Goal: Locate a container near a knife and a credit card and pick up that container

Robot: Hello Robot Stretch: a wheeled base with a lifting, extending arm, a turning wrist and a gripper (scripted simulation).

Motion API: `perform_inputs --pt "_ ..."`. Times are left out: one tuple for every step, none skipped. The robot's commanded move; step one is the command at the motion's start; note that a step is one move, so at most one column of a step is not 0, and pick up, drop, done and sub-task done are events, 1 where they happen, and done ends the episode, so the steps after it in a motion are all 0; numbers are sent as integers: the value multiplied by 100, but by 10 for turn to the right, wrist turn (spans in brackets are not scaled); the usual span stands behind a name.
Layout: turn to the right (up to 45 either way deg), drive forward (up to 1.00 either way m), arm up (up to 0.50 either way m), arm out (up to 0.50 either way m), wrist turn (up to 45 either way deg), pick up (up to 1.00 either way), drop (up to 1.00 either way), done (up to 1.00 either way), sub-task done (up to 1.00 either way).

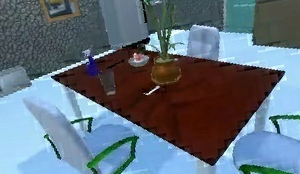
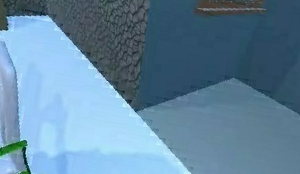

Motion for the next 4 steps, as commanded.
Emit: perform_inputs --pt "-450 0 0 0 0 0 0 0 0" --pt "-150 0 0 0 0 0 0 0 0" --pt "0 100 0 0 0 0 0 0 0" --pt "-90 0 0 0 0 0 0 0 0"
